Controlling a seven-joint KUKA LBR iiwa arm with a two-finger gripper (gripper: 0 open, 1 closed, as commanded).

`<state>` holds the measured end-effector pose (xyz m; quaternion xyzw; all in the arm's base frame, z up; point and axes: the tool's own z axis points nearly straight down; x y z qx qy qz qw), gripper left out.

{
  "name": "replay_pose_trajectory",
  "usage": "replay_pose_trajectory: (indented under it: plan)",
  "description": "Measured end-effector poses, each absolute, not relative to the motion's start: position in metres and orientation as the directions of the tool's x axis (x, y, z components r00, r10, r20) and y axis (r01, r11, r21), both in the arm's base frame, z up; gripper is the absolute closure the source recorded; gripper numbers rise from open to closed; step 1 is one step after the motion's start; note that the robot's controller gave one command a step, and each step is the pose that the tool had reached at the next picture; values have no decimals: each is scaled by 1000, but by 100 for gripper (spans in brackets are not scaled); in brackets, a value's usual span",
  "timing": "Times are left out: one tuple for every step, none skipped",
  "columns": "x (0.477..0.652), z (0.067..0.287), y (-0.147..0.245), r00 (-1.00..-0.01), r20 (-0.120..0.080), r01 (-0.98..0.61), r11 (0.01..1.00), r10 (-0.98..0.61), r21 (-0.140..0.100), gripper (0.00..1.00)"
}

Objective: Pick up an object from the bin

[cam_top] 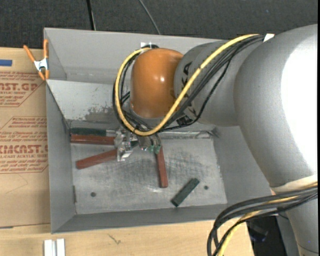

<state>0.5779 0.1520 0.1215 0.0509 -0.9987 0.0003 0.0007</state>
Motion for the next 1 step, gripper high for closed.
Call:
replay_pose_trajectory:
  plan:
    - [565,241,167,-994,-2,-110,994,-110,1,100]
